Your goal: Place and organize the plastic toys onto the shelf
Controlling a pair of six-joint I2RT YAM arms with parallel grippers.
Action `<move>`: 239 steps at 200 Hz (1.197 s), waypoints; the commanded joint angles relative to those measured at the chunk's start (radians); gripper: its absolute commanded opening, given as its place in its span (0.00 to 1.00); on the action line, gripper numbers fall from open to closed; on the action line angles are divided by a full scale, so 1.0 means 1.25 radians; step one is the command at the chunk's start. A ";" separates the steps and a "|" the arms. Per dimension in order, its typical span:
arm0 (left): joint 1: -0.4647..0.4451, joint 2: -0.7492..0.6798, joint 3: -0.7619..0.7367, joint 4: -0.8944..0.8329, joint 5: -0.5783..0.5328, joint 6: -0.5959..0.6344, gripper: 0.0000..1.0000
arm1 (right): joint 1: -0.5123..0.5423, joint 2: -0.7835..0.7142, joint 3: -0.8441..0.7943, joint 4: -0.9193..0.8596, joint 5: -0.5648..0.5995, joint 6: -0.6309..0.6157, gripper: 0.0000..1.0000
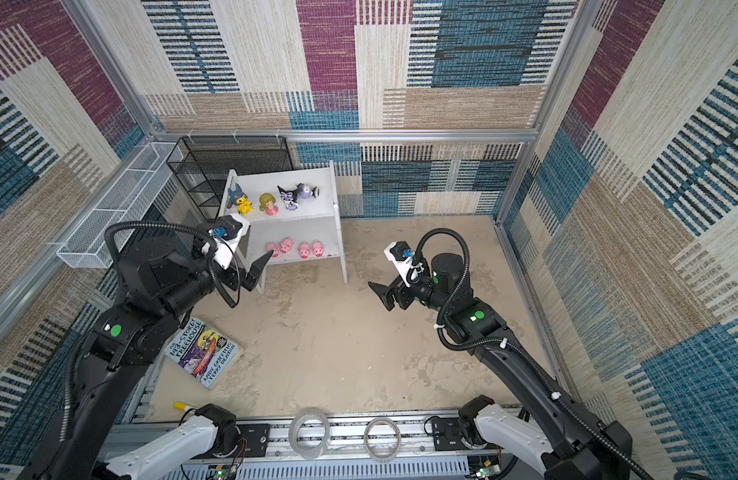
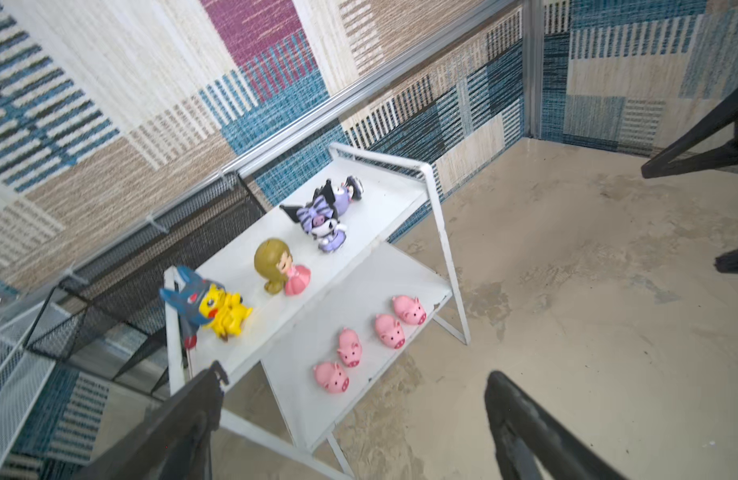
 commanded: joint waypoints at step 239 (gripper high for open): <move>0.426 0.234 -0.486 0.357 -0.496 -0.474 0.99 | -0.372 0.226 -0.347 0.480 0.378 0.205 1.00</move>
